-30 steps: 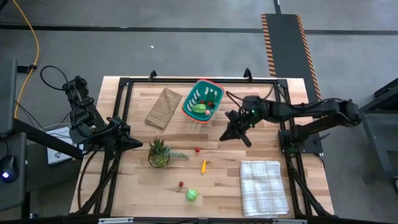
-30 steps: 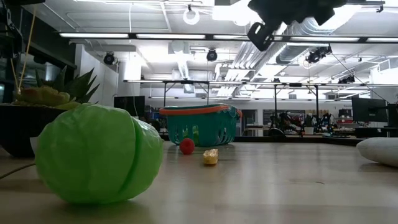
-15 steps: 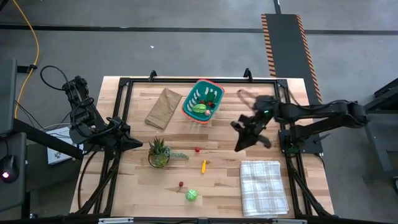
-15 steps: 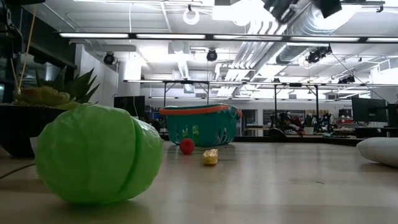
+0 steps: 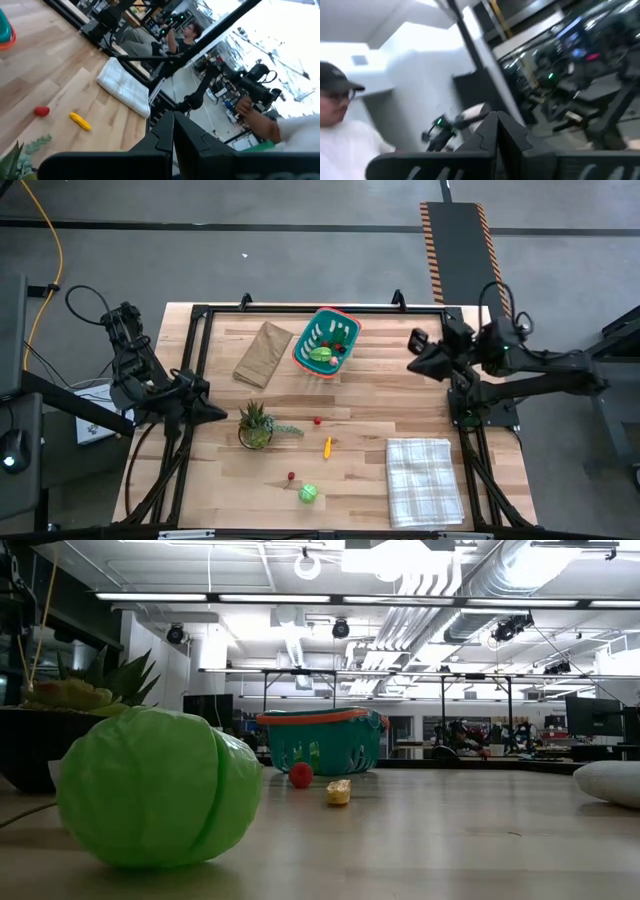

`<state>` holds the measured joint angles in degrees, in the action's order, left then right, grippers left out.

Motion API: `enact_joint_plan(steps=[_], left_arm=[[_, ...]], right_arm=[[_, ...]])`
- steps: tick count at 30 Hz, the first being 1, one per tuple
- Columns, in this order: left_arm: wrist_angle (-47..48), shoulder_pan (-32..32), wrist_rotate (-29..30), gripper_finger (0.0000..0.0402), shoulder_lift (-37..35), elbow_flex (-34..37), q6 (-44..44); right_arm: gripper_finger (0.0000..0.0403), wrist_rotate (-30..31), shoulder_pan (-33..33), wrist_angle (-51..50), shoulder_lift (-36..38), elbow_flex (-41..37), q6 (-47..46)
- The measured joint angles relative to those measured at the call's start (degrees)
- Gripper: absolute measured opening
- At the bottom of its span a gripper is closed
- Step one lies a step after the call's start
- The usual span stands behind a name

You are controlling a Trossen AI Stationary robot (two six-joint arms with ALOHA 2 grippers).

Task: Pick and placing Produce into tupperware
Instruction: Put the red cherry in the green basket

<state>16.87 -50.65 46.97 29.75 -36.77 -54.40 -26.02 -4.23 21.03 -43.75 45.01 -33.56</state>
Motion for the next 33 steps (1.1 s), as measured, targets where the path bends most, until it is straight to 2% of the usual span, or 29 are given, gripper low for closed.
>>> enact_joint_plan(steps=[10, 15, 21, 27, 31, 33], left_arm=[[0.0, 0.0, 0.4, 0.0001, 0.1, 0.0, 0.1], [-0.2, 0.0, 8.0, 0.0001, 0.7, 0.0, 0.1], [-0.6, 0.0, 15.5, 0.0001, 1.0, -0.5, 0.8], [-3.9, 0.0, 9.6, 0.0001, 1.9, -9.7, 20.4], [-1.9, 0.0, 7.6, 0.0001, 5.8, -20.9, 32.6], [3.0, 0.1, 7.6, 0.0001, 9.4, -28.1, 36.9]], right_arm=[[0.0000, 9.1, 0.0, -0.3, 1.7, 0.0, -0.7], [0.0000, 12.6, 0.3, -0.5, 1.3, 0.0, -0.7], [0.0000, 12.8, 2.5, -1.6, 0.9, 0.0, -0.9], [0.0000, 12.8, 5.1, -10.9, 1.0, 0.0, 1.1], [0.0000, 12.8, 6.0, -16.0, 1.1, 0.0, 3.1], [0.0000, 12.8, 6.2, -18.0, 1.4, 0.0, 3.9]])
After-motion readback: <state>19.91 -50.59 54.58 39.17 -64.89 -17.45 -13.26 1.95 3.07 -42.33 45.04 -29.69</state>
